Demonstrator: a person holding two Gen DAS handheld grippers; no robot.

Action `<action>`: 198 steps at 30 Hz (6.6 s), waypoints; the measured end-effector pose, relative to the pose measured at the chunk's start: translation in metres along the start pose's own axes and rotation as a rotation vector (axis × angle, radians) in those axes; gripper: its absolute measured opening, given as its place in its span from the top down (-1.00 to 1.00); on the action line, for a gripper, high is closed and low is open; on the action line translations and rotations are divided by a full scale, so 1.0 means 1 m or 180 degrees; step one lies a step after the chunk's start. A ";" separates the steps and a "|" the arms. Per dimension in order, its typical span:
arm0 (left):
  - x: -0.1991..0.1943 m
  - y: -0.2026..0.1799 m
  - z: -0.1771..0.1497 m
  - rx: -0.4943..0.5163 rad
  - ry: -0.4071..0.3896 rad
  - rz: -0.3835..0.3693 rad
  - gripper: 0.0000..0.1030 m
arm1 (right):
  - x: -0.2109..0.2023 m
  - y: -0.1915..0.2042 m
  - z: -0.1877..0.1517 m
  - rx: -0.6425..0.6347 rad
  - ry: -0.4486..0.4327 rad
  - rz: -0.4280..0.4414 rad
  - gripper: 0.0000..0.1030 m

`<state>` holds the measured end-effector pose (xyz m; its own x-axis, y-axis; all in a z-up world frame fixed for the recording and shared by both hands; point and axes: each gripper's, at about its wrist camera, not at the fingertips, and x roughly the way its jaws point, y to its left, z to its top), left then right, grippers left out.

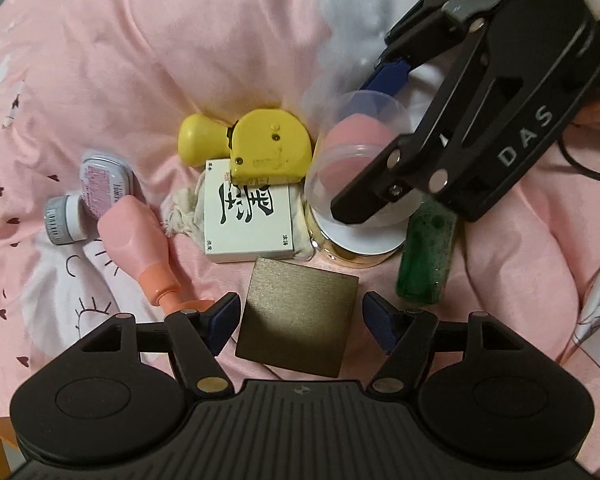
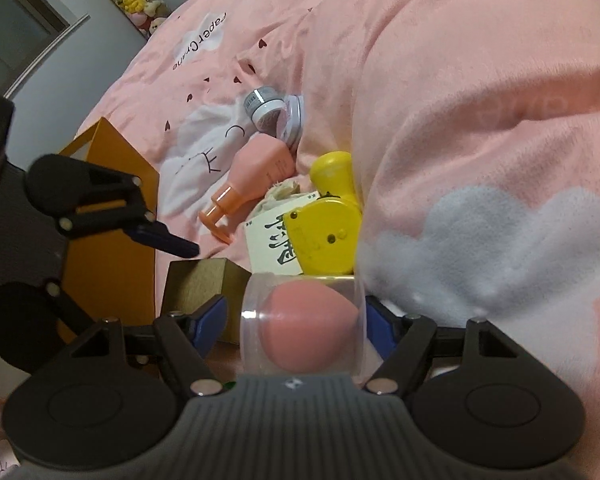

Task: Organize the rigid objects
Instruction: 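Grasp the gold cube with the left tool while the right tool grasps the clear sponge case, then carry the gold cube and sponge case into the box with both tools, then open both tools to release the cube and case inside the box, then grasp the round gold MG compact with the right tool, then grasp the white calligraphy card with the left tool while the right tool holds the compact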

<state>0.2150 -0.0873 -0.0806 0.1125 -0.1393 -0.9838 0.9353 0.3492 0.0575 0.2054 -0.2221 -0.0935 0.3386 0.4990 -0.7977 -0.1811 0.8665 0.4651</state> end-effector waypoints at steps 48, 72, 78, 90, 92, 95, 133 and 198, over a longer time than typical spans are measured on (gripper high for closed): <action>-0.116 -0.018 -0.174 -0.1111 -0.0121 0.0281 -0.39 | 0.017 0.257 -0.004 -0.3431 0.0673 0.0429 -0.14; -0.069 -0.005 -0.191 -0.1021 -0.0057 -0.0001 -0.39 | 0.116 0.284 -0.041 -0.4495 0.2010 0.0224 -0.15; -0.059 -0.003 -0.189 -0.0967 -0.0064 -0.0062 -0.39 | 0.112 0.281 -0.037 -0.4449 0.1912 0.0249 -0.17; -0.049 -0.005 -0.179 -0.0907 -0.0076 -0.0237 -0.40 | 0.101 0.278 -0.027 -0.4356 0.1701 0.0287 -0.54; -0.048 -0.005 -0.179 -0.0912 -0.0057 -0.0247 -0.41 | 0.100 0.279 -0.027 -0.4338 0.1685 0.0304 -0.54; -0.049 -0.007 -0.178 -0.0919 -0.0096 -0.0283 -0.41 | 0.090 0.270 -0.028 -0.4330 0.1659 0.0303 -0.55; -0.153 -0.034 -0.110 -0.1062 -0.1197 0.0344 -0.43 | -0.020 0.153 0.008 -0.2320 0.0143 -0.0132 -0.53; 0.011 0.050 -0.007 -0.3077 -0.0491 -0.0229 -0.23 | 0.002 0.020 0.029 -0.1207 0.0281 -0.0232 0.35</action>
<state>0.2611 -0.0647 -0.0898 0.1729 -0.2854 -0.9427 0.2715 0.9338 -0.2330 0.2291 -0.2042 -0.0742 0.2854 0.4208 -0.8611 -0.4932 0.8348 0.2445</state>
